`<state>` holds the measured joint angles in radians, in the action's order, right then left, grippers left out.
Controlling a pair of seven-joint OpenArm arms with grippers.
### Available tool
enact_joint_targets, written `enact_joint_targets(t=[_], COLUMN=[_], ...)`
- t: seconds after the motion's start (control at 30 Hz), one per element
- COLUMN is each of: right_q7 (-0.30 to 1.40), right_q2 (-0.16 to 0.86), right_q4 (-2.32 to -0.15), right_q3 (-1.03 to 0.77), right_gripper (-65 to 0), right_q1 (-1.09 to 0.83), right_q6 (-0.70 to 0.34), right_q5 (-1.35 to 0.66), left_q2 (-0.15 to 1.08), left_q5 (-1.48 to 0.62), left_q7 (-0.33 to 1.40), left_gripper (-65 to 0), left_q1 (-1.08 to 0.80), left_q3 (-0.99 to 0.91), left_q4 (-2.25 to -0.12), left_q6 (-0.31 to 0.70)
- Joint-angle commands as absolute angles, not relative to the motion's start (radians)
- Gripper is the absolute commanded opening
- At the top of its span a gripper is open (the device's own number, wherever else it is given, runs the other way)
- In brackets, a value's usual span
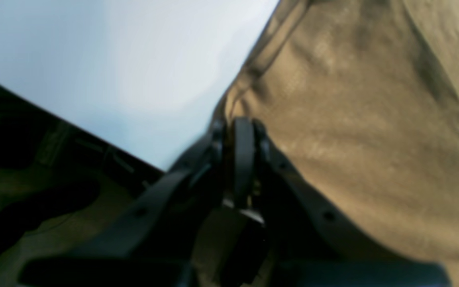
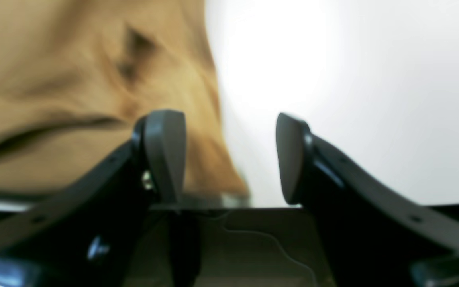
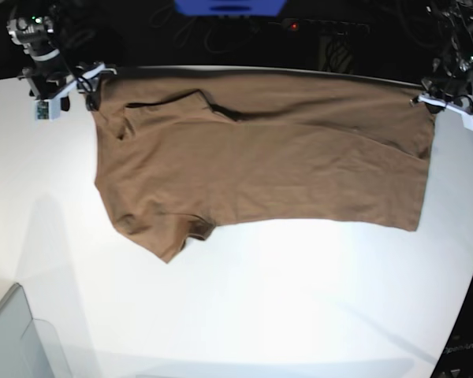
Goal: Layout the t-shirt on the table in an organized manner, then fold the t-shirt properly
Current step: 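Regrasp the shirt edge with the right gripper near the collar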
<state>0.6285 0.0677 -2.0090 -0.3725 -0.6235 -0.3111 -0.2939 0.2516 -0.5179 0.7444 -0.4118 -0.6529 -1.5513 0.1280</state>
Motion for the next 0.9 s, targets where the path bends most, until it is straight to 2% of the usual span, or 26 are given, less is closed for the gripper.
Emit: enact_joint_targets(t=[0.0,0.27,0.37,0.43,0.63,0.87], right_q7=[0.615,0.616,0.616,0.616,0.624,0.624], right_q2=[0.073,0.028,0.028,0.030,0.030,0.036], right_q4=[-2.026,-2.025,-2.023,-2.022,-1.979,-1.891], right_q3=[-0.378,-0.374,-0.312,-0.280,-0.248,-0.249], right_gripper=[-27.6,-27.7,-27.7,-27.6,-27.5,-27.7], right_q1=[-0.630,-0.619,-0.619,-0.618,-0.558,-0.522], right_q6=[-0.318,-0.410,-0.441,-0.441,-0.441,-0.441], right_q5=[-0.295,-0.295,-0.292,-0.291,-0.289,-0.289], left_q2=[0.266,0.265,0.265,0.265,0.263,0.263], left_q5=[-0.519,-0.519,-0.519,-0.519,-0.521,-0.521], left_q7=[0.739,0.739,0.740,0.740,0.740,0.740], left_gripper=[-64.5,-64.4,-64.0,-61.0,-42.6,-41.9], left_q1=[-0.410,-0.410,-0.410,-0.410,-0.410,-0.410], left_q3=[-0.659,-0.661,-0.661,-0.661,-0.661,-0.661], left_q4=[-1.567,-1.569,-1.569,-1.569,-1.569,-1.569], left_q6=[0.127,0.127,0.127,0.127,0.127,0.127])
